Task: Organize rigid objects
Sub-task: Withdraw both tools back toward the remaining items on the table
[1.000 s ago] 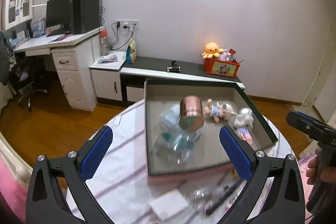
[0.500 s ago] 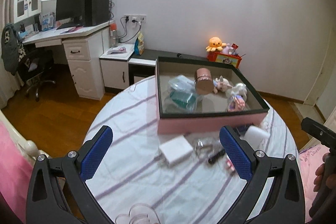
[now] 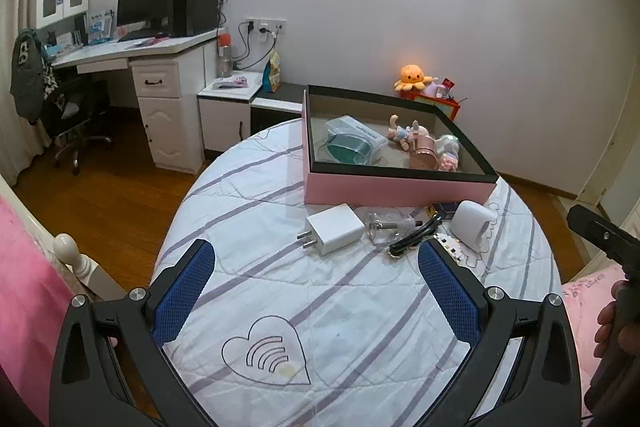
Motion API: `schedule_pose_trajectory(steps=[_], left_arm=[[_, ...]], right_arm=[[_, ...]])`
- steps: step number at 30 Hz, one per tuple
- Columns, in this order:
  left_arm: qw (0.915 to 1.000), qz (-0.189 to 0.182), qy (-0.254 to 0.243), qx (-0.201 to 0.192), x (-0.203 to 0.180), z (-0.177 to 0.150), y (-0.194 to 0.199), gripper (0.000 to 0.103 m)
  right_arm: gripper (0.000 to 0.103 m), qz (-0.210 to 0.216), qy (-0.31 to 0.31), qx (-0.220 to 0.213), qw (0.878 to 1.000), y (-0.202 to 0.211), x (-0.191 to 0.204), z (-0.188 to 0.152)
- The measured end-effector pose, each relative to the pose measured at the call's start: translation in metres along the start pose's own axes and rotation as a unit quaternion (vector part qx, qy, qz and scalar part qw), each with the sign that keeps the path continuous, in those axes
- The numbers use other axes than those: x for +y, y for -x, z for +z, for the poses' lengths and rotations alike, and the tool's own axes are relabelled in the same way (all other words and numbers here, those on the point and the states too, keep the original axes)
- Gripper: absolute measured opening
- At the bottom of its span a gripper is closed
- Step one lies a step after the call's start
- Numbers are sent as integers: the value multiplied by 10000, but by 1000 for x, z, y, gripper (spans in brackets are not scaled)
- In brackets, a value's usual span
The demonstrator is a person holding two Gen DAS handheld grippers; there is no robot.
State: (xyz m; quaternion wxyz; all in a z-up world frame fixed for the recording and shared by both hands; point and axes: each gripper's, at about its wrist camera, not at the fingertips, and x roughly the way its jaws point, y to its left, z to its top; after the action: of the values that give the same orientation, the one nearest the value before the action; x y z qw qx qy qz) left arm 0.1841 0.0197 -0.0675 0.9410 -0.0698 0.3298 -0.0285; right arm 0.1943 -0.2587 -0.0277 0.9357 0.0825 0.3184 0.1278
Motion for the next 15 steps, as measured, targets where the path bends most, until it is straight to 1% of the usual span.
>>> schedule_pose_trajectory(steps=[6,15], left_arm=[[9999,-19,-26,-114,-4,-1,13,103],[9998,-60,-89,-165,-10,-2,23,103]], right_arm=[[103,-31,78,-90,9999,12,8,-4],[103,-75,94,-113,9999,20,11,-9]])
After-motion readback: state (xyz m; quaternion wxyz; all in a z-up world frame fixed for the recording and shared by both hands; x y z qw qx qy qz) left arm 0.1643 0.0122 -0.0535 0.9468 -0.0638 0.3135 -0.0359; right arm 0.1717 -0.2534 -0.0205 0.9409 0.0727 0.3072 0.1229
